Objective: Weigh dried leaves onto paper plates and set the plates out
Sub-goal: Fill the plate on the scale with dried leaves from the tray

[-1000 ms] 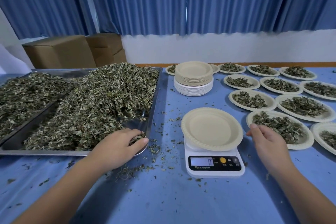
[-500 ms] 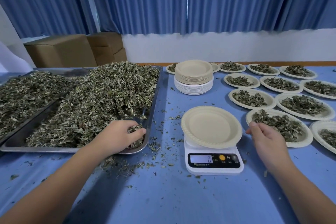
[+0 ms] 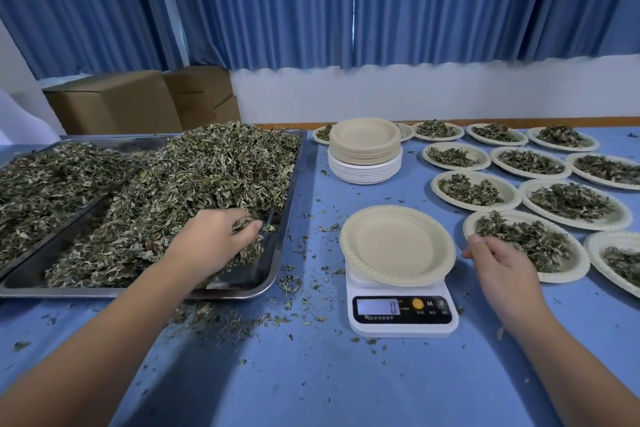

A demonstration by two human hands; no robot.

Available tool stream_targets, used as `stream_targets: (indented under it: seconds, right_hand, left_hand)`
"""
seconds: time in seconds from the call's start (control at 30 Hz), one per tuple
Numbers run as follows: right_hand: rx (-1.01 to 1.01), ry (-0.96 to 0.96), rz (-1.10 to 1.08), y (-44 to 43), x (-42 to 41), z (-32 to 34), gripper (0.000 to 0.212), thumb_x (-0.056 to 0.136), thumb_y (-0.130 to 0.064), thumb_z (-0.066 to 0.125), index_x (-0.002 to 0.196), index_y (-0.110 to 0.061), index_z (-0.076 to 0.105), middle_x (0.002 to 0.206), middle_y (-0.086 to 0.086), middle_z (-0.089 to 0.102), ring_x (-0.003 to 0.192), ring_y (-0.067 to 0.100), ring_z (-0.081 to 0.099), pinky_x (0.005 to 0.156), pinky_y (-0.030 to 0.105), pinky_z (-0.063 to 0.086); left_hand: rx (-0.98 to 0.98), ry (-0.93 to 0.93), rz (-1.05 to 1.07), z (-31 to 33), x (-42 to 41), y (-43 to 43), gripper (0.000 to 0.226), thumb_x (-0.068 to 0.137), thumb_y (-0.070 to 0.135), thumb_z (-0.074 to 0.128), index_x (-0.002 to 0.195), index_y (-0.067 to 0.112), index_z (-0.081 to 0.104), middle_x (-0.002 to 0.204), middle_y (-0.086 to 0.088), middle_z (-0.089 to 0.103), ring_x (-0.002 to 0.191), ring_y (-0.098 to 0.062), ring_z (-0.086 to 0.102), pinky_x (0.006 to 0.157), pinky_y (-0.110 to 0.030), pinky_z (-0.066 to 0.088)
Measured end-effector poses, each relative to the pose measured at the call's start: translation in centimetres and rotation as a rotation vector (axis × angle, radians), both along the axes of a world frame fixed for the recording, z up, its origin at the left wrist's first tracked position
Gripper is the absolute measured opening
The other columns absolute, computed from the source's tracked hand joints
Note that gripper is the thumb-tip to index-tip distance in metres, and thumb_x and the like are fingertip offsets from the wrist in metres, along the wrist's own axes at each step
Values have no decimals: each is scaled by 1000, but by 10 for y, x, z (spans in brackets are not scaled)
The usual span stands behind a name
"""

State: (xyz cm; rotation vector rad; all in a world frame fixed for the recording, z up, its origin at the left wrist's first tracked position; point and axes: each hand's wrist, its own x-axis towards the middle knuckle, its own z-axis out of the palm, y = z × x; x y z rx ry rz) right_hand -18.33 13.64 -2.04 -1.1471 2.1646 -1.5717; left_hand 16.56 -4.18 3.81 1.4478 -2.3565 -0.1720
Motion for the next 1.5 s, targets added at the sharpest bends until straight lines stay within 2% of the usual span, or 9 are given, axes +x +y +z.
stream_targets:
  seconds: [0.23, 0.37, 0.5, 0.67, 0.83, 0.97, 1.2, 1.37, 1.5]
  right_hand:
    - [-4, 1, 1, -2, -1, 0, 35, 99, -31, 46, 72, -15, 63, 42, -22, 49, 48, 9, 39, 51, 27, 25]
    - [-10, -8, 15, -4, 0, -2, 35, 99, -31, 47, 72, -16, 63, 40, -17, 46, 41, 2, 41, 51, 27, 25]
    - [-12, -10, 14, -5, -2, -2, 35, 99, -32, 47, 71, -17, 63, 39, -19, 44, 41, -3, 43, 50, 26, 26]
    - [-23, -7, 3, -6, -4, -5, 36, 99, -31, 47, 69, -16, 61, 41, -23, 47, 45, -5, 46, 50, 24, 25]
    - [-29, 18, 17, -6, -7, -5, 36, 100, -28, 47, 69, -15, 61, 43, -24, 47, 45, -5, 45, 51, 25, 26]
    - [-19, 28, 23, -4, -7, -6, 36, 100, -28, 46, 69, -15, 61, 39, -21, 44, 38, -1, 40, 49, 25, 25]
    - [-12, 13, 29, -4, -5, -4, 36, 100, -28, 46, 71, -14, 61, 41, -23, 46, 38, -1, 40, 49, 24, 24]
    - [-21, -17, 32, -4, -5, -5, 36, 100, -30, 47, 71, -13, 61, 40, -18, 43, 40, -1, 40, 48, 19, 26]
    - [-27, -3, 33, -4, -6, -5, 36, 99, -29, 47, 70, -13, 61, 38, -13, 38, 39, 3, 36, 41, 12, 30]
  left_hand:
    - [-73, 198, -191, 45, -63, 21, 38, 91, 51, 45, 102, 23, 68, 65, 12, 62, 44, 5, 52, 36, -11, 35]
    - [-39, 234, -338, 49, -118, 41, 34, 93, 51, 46, 99, 24, 66, 76, 14, 62, 69, 2, 58, 54, -26, 55]
    - [-15, 210, -427, 34, -160, 50, 32, 96, 49, 47, 84, 21, 57, 64, 8, 49, 59, -7, 46, 51, -30, 29]
    - [102, 22, -497, 10, -182, 50, 40, 98, 53, 39, 122, 26, 57, 119, 4, 61, 110, -19, 54, 84, -36, 45]
    - [123, 28, -535, 8, -179, 45, 61, 95, 62, 24, 145, 31, 40, 148, 9, 44, 135, -13, 39, 110, -38, 32]
    - [275, 367, -522, 9, -171, 40, 69, 87, 68, 19, 142, 34, 45, 145, 13, 45, 130, -2, 38, 104, -22, 26]
    - [581, 769, -456, 8, -166, 42, 55, 83, 68, 25, 118, 39, 56, 131, 10, 55, 121, -7, 55, 108, -36, 40]
    - [440, 811, -379, 5, -158, 42, 18, 100, 39, 47, 111, 45, 59, 112, 29, 62, 107, 9, 57, 92, -15, 45]
    - [288, 881, -313, -3, -138, 43, 33, 101, 11, 42, 105, 37, 63, 108, 18, 66, 93, 4, 62, 76, -7, 47]
